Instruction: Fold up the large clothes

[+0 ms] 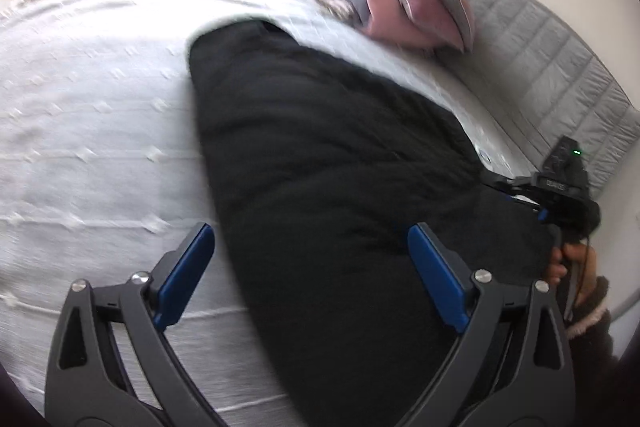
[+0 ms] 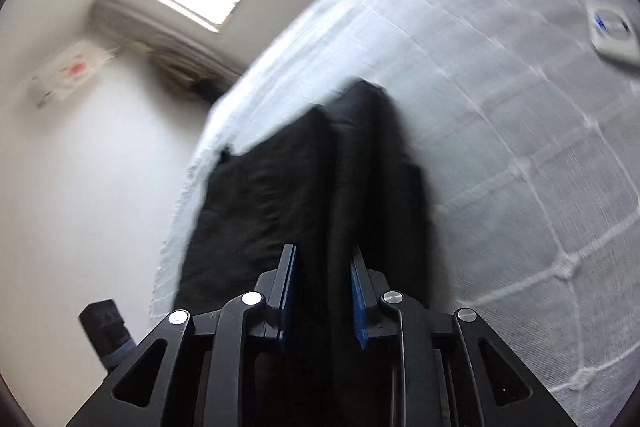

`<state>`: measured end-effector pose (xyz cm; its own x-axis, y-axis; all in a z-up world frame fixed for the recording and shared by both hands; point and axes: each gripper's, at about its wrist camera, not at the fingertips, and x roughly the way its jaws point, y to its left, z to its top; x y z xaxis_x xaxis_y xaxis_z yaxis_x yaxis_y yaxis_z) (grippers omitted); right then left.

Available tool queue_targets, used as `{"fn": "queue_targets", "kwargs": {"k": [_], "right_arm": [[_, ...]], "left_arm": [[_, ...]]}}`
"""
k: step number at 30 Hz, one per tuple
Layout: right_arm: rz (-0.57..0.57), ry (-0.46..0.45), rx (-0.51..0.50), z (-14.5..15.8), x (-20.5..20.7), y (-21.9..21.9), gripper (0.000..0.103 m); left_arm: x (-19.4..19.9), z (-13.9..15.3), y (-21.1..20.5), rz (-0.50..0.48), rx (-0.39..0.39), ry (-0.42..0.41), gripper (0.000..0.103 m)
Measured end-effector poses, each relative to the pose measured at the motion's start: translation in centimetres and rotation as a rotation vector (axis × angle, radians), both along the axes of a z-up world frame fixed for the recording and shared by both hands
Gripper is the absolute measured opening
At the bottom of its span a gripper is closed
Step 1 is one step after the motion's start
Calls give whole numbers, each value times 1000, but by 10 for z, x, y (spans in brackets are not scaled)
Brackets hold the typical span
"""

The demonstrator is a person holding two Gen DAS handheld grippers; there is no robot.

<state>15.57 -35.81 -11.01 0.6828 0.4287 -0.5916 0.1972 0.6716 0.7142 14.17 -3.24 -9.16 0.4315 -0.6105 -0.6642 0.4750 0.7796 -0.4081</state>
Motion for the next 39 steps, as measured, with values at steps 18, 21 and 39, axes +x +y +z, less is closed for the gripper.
{"fn": "queue_targets", "kwargs": {"k": [18, 21, 39], "right_arm": [[168, 69, 293, -15, -34, 6, 37], [227, -10, 287, -5, -27, 23, 33], [87, 27, -199, 8, -59, 25, 60]], "left_arm": [[-3, 5, 0, -1, 33, -36, 97], [-3, 7, -2, 4, 51, -60, 97], [-26, 19, -14, 89, 172, -85, 102]]}}
